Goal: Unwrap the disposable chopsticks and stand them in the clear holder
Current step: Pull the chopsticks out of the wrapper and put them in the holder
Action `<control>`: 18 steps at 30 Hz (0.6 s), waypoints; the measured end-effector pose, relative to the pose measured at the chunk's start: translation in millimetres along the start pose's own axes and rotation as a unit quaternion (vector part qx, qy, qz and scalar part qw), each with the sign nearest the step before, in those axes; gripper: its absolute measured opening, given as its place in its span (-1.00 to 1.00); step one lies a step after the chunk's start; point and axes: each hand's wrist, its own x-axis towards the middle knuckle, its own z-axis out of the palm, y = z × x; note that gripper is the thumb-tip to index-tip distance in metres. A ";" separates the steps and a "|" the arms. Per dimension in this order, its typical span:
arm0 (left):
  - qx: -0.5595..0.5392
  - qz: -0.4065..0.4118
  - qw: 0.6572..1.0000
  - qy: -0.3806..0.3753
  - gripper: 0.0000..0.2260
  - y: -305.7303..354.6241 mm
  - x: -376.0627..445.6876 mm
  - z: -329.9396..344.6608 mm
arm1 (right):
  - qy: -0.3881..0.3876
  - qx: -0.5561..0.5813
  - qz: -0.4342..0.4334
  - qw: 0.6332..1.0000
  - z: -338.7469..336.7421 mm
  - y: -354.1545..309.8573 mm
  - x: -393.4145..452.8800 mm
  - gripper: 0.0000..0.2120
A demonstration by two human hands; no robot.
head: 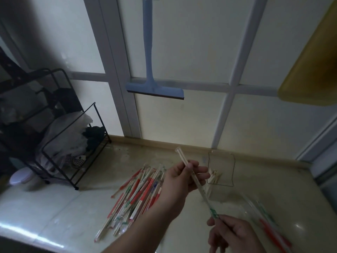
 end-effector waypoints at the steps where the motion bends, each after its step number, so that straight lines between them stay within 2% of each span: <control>1: -0.004 -0.008 1.000 0.002 -0.82 0.1 1.6 1.1 | 0.005 0.003 -0.001 1.000 -1.6 -0.1 -0.1 -0.80; 8: -0.061 -0.004 0.995 0.082 -0.76 6.6 15.9 6.6 | 0.026 0.018 0.000 1.000 -8.3 -5.4 4.8 -0.80; 18: 0.007 0.001 0.996 0.088 -0.82 -8.9 7.4 9.7 | -0.001 0.053 0.017 0.998 -7.8 -4.1 1.4 -0.78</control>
